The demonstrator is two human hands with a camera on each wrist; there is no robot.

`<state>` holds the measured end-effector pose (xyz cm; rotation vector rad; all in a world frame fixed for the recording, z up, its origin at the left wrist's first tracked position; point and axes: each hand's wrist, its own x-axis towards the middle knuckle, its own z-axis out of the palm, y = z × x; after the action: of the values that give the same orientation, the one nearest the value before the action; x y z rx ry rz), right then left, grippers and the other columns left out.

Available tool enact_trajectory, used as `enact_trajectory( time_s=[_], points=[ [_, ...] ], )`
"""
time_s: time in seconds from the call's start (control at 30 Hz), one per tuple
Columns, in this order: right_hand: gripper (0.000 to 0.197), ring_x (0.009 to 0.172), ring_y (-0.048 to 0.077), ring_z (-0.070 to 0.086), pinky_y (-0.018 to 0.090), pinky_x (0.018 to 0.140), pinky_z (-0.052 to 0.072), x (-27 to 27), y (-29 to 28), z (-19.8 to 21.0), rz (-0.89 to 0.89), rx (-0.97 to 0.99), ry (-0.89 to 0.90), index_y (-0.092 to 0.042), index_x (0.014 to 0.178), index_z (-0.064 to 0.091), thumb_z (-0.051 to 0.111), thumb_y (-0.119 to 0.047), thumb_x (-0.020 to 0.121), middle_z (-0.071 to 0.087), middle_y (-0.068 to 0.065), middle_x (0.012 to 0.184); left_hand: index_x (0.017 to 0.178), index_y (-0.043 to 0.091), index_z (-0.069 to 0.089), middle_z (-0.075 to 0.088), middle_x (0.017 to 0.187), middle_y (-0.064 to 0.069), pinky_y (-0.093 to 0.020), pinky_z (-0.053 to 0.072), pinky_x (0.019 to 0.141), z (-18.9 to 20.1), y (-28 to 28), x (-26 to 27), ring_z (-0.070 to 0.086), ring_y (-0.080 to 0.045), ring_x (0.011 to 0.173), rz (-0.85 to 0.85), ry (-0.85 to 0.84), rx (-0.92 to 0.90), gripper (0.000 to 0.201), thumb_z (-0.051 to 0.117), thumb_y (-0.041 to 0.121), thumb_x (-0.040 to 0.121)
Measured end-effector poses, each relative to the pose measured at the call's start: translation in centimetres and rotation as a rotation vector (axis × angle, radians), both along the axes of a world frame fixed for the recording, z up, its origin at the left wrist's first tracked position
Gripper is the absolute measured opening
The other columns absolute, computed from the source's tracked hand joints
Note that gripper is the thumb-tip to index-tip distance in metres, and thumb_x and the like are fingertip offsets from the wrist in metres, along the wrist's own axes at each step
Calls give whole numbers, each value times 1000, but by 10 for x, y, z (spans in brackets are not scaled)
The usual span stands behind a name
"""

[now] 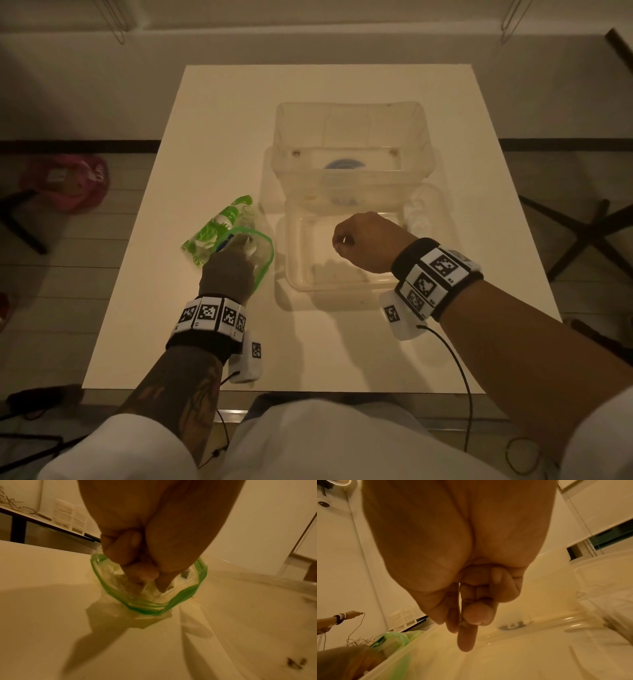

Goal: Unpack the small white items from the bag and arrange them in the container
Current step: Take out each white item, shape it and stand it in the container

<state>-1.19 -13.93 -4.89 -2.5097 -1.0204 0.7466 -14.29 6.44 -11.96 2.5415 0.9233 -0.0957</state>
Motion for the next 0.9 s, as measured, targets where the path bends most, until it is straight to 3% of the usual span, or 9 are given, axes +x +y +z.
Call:
enact_trajectory(
  time_s=[0.1,0.2,0.27,0.33,0.5,0.6,0.77,0.83,0.9],
  points=[
    [21,85,15,58,24,75,44,0,0,0,1,-7,-4,-16,101,70,51,-22,95,56,-7,92,124,19,58,69,101,-13,-40,52,80,6,0,-4,65,-36,95,-27,-18,55,31,56,19,93],
    [22,85,15,59,25,77,47,-1,2,1,13,-12,-5,-16,102,70,50,-21,95,57,-7,93,124,8,59,67,107,-19,-41,51,85,12,1,-6,64,-39,100,-15,1,67,33,47,7,93],
    [21,86,15,60,27,79,49,-2,4,2,16,-13,-1,-16,102,70,50,-21,95,59,-5,96,123,4,55,67,102,-21,-39,49,77,16,1,-8,64,-40,96,-49,-12,86,30,47,6,94],
    [21,87,16,60,28,81,50,-3,4,2,18,-13,0,-16,102,70,51,-22,95,60,-4,97,120,3,53,67,95,-20,-36,43,69,21,2,-11,65,-40,89,-76,-34,108,27,51,8,94],
    [19,85,16,59,27,79,50,-3,3,4,9,-12,4,-16,101,69,52,-22,95,56,-7,93,115,9,53,68,91,-15,-39,50,70,28,1,-13,66,-36,84,-77,-81,113,31,66,18,89],
    [18,85,15,58,27,79,49,-3,3,4,5,-15,5,-16,101,69,53,-23,95,56,-7,93,105,11,54,66,84,-11,-36,46,65,35,-3,-14,65,-33,79,-82,-112,160,29,70,25,87],
    [16,85,12,54,23,77,41,-2,3,6,-24,4,13,-19,105,66,58,-26,93,53,-8,94,133,15,44,69,95,-12,-40,50,73,46,-4,-12,66,-36,88,-55,-203,131,61,75,25,82],
    [17,83,11,54,22,74,40,-2,2,8,-35,19,21,-19,106,65,61,-26,92,54,-8,93,131,16,44,70,92,-12,-43,53,73,47,1,-12,66,-36,84,-75,-216,157,60,76,25,80],
    [18,80,10,55,18,67,39,-2,1,10,-42,42,30,-18,107,65,62,-26,91,57,-8,93,123,14,50,69,85,-12,-41,54,68,50,5,-13,65,-35,76,-95,-261,204,45,71,22,83]
  ],
)
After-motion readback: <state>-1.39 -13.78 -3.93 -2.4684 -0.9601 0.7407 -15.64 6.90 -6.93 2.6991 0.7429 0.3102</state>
